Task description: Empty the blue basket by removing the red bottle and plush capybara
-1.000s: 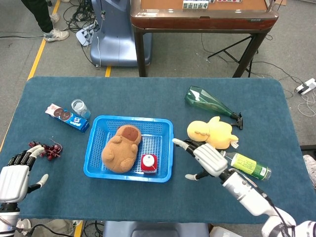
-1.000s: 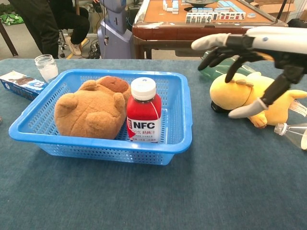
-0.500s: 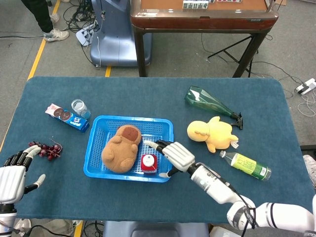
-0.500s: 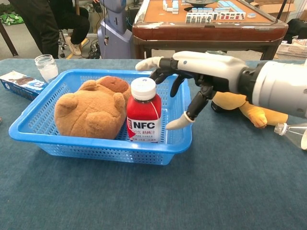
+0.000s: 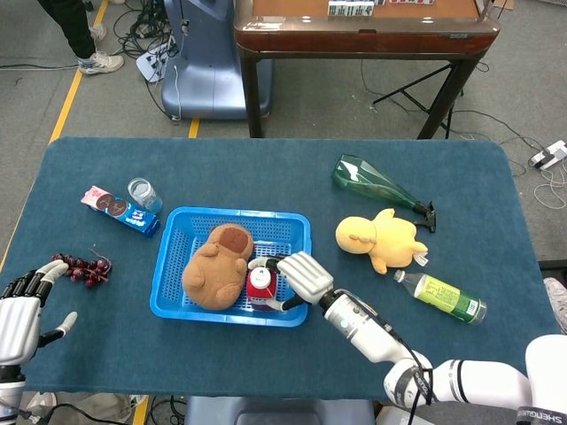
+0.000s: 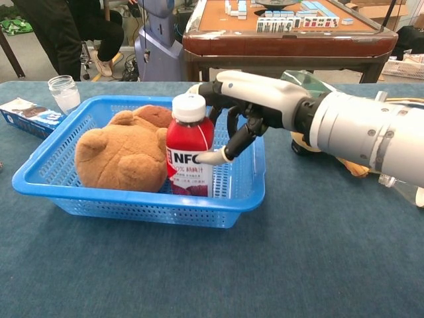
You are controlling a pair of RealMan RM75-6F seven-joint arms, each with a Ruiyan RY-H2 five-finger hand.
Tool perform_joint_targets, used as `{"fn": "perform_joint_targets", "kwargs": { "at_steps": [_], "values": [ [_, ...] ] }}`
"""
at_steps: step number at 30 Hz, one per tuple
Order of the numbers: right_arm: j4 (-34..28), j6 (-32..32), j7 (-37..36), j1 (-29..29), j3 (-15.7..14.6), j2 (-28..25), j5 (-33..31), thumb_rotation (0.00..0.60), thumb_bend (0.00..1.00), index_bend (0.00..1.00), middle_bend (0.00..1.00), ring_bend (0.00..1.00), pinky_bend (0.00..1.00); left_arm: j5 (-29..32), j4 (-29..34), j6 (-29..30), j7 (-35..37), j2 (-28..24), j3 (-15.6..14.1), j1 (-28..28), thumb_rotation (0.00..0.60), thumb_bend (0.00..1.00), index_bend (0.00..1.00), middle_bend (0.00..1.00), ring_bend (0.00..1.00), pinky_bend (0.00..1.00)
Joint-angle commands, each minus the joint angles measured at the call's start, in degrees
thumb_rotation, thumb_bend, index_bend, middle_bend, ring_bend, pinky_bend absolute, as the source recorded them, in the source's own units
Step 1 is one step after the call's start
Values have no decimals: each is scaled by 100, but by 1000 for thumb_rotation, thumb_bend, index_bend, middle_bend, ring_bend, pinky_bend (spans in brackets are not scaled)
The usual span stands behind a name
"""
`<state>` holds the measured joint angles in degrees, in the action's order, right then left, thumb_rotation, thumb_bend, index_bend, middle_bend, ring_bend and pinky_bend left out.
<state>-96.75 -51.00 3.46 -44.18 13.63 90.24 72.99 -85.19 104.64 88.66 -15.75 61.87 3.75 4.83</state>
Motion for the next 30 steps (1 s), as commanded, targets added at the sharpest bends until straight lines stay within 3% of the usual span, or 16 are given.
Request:
{"fn": "perform_joint_targets", "kwargs": {
  "at_steps": [1,6,13,21,30],
  "values": [
    [-25,-267,-381,71,159,-44,144,600,535,493,476,430,620,15,-6,-10,6,-4,11,5,600,243,241,203,199,231],
    [-413,-584,-766,232,318,-551,407,600,538,499,477,434,622,3,1,-4,16,-6,22,9,600,242,241,203,199,231],
    [-1370,-682,-1446,685,370,-1971,488,600,538,499,477,439,622,-31,29,-19,-22,27,38,39,600,243,241,203,199,231],
    [-1738,-802,-2352,1285,-1,-3266,971,600,537,499,477,439,622,-74,94,-57,-103,73,48,88,600,243,241,203,199,231],
    [-1472,-515,-2686,1501,-666,-3675,1520,600,537,499,476,439,622,-129,162,-57,-223,115,24,96,600,243,239,202,199,231]
  ]
}}
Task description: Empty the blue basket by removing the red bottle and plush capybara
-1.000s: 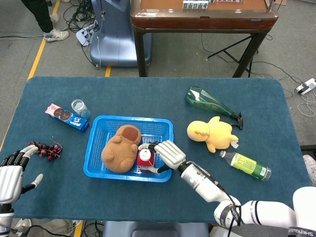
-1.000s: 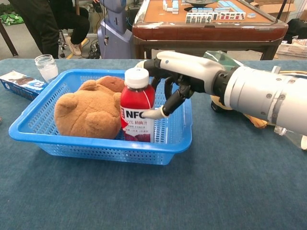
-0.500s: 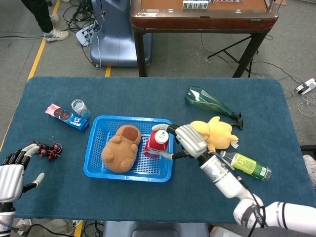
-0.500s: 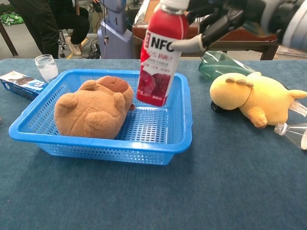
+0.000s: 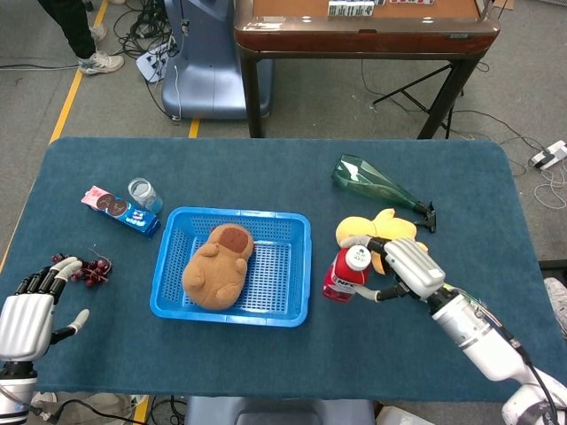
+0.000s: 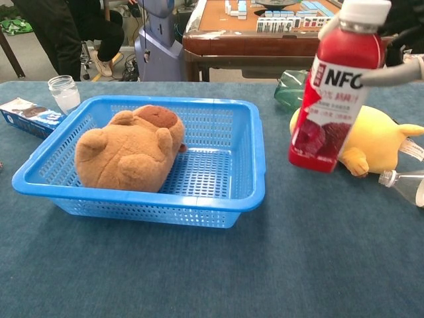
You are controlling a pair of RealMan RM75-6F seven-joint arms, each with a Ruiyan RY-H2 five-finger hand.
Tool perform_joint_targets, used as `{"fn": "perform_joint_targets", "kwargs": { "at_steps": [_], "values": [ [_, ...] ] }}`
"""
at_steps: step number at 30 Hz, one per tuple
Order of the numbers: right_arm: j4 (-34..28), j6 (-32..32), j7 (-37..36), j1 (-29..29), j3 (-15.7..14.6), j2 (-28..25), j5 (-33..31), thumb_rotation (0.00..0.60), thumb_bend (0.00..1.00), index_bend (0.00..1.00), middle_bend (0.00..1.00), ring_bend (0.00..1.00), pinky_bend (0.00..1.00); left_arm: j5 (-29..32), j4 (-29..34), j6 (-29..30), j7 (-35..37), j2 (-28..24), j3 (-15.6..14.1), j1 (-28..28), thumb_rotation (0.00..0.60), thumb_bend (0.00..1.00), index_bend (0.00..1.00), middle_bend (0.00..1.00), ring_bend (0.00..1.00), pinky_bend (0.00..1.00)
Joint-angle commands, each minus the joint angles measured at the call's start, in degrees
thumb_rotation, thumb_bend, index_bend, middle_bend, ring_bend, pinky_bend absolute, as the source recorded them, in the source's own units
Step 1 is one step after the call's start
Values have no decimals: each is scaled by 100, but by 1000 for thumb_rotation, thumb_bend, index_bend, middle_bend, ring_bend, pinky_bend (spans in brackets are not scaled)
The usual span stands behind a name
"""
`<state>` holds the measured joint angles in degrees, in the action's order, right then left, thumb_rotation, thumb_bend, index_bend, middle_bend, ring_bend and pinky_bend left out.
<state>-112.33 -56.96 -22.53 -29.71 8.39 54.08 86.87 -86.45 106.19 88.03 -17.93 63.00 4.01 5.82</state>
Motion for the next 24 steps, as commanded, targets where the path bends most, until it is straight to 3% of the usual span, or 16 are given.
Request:
{"fn": "perform_joint_targets", "kwargs": {
  "at_steps": [1,7,16,19,22,24],
  "values": [
    [126,113,-122,62,-213,-46,182,600,537,499,476,439,622,-5,11,13,-14,4,-3,-7,600,243,239,202,199,231],
    [457,585,-208,-50,-573,257,273,600,536,499,469,439,622,9,3,0,-47,26,-22,-17,600,243,237,202,199,231],
    [974,976,-355,-231,-741,853,96,600,532,489,434,438,622,60,-42,-13,-18,27,-18,-25,600,243,237,201,199,231],
    [1069,1015,-367,-285,-740,953,66,600,504,358,356,379,575,53,-50,-10,-10,30,-22,-28,600,243,237,200,199,231],
    [1178,983,-309,-313,-715,1044,25,600,445,171,240,258,458,44,-53,0,3,24,-25,-34,600,243,237,200,199,231],
    [1238,948,-244,-319,-698,1094,-9,600,431,114,211,217,406,33,-50,7,17,16,-30,-40,600,243,237,200,199,231]
  ]
}}
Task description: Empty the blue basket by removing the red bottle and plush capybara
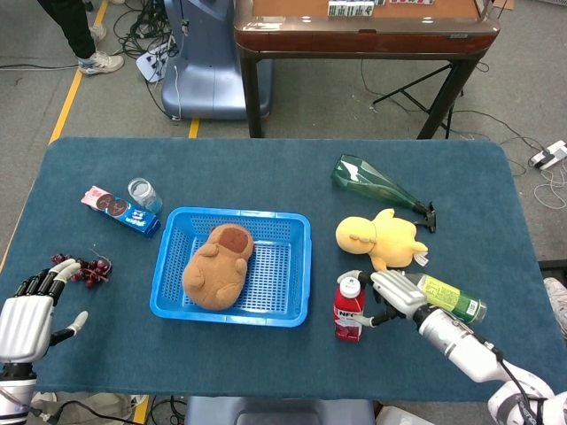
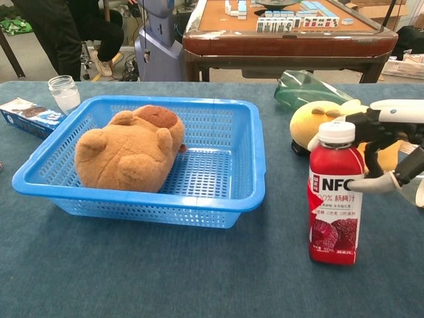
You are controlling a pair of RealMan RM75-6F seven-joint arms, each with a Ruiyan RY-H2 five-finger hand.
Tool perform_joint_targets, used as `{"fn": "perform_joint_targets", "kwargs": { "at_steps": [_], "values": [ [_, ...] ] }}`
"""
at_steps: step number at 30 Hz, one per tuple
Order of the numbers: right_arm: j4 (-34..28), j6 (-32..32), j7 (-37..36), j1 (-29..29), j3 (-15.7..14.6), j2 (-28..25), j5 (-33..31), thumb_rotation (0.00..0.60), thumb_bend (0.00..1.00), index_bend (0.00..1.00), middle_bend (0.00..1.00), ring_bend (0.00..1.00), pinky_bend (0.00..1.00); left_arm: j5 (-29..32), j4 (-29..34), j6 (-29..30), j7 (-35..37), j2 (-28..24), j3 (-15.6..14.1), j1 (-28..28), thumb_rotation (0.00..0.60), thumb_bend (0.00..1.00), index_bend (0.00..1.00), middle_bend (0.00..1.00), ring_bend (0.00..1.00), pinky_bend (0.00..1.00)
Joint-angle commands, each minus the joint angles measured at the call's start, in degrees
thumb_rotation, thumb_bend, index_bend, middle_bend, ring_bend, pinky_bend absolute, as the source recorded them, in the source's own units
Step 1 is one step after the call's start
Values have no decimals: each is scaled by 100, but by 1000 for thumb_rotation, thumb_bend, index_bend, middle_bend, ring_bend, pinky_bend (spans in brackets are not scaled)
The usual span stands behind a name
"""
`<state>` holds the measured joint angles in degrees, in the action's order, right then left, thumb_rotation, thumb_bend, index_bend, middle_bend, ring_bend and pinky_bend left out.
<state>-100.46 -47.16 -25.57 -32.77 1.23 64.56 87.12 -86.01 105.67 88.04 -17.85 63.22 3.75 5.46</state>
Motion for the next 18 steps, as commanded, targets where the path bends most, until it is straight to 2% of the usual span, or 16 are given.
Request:
{"fn": "perform_joint_targets", "kwargs": {
  "at_steps": [1,6,9,13,18],
  "values": [
    [76,-53,107,-16,24,64,-49,600,426,101,206,208,393,-29,1,18,16,-9,-8,-9,600,243,237,200,199,231],
    [48,-249,135,-3,102,4,-76,600,385,17,123,134,281,-47,-13,21,31,-23,-8,-8,600,243,234,199,199,231],
    [-2,-400,79,17,147,-95,-35,600,373,0,72,92,232,-47,-14,7,37,-29,5,7,600,243,234,199,199,231],
    [-77,-667,45,84,207,-249,22,600,367,0,35,54,194,-46,-5,-35,28,-43,23,43,600,243,233,196,199,231],
    [-224,-1145,170,254,251,-535,179,600,367,0,35,51,189,-79,6,-96,61,-76,58,112,600,242,233,196,199,231]
  ]
}}
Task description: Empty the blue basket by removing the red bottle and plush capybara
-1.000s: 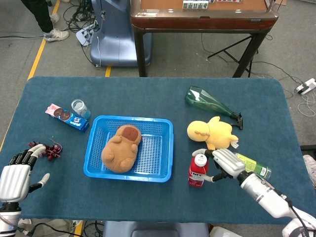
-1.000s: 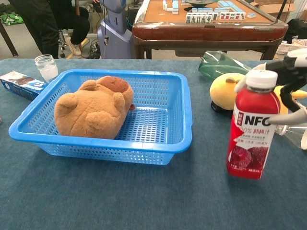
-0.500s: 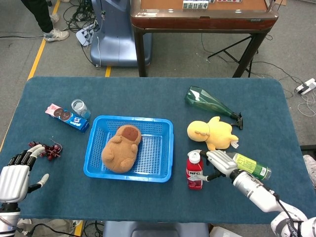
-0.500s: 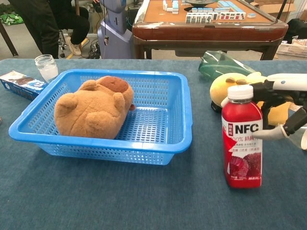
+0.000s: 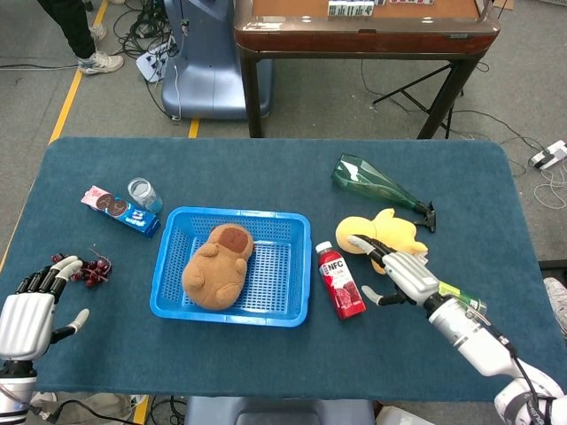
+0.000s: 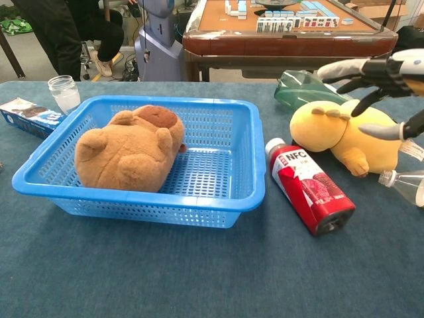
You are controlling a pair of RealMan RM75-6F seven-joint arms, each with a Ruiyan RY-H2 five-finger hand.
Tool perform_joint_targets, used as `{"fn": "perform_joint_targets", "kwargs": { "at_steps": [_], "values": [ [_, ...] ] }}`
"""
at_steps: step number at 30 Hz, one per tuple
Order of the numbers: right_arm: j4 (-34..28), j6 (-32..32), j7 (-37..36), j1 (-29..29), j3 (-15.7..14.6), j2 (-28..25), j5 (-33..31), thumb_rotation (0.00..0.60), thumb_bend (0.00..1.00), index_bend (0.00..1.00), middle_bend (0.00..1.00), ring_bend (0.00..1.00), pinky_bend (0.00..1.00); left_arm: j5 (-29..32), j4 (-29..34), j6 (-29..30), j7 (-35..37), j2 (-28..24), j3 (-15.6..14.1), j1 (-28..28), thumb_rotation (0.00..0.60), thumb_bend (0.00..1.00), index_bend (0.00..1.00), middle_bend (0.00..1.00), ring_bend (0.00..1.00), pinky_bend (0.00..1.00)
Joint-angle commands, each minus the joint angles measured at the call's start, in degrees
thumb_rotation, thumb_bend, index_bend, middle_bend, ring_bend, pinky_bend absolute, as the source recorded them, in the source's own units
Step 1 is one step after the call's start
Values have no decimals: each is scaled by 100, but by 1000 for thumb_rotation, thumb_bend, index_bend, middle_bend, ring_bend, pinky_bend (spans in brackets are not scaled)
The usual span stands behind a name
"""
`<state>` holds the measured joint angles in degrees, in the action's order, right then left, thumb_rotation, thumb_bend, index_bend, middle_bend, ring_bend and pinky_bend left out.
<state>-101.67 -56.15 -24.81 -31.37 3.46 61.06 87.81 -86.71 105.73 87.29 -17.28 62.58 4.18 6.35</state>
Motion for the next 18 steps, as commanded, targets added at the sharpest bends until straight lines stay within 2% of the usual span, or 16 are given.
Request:
{"fn": "perform_joint_targets", "kwargs": {
  "at_steps": [1,5,10,14,18],
  "values": [
    [-128,-335,166,150,29,-239,140,600,367,0,38,51,189,-16,3,-38,6,-21,22,41,600,242,233,196,199,231],
    [-232,-602,459,270,33,-439,222,600,367,0,62,51,188,-26,-12,-100,72,-30,75,121,600,243,234,196,199,231],
    [-343,-397,705,28,106,-468,398,600,290,0,99,51,187,18,18,-157,54,-32,100,171,600,243,234,196,199,231],
    [-375,-15,1152,-374,237,-246,530,600,227,0,101,51,187,-10,46,-137,41,-46,71,157,600,243,234,196,199,231],
    [-349,446,1509,-842,436,202,409,600,187,0,117,51,187,-84,63,-43,66,-58,38,109,600,243,234,196,199,231]
  ]
}}
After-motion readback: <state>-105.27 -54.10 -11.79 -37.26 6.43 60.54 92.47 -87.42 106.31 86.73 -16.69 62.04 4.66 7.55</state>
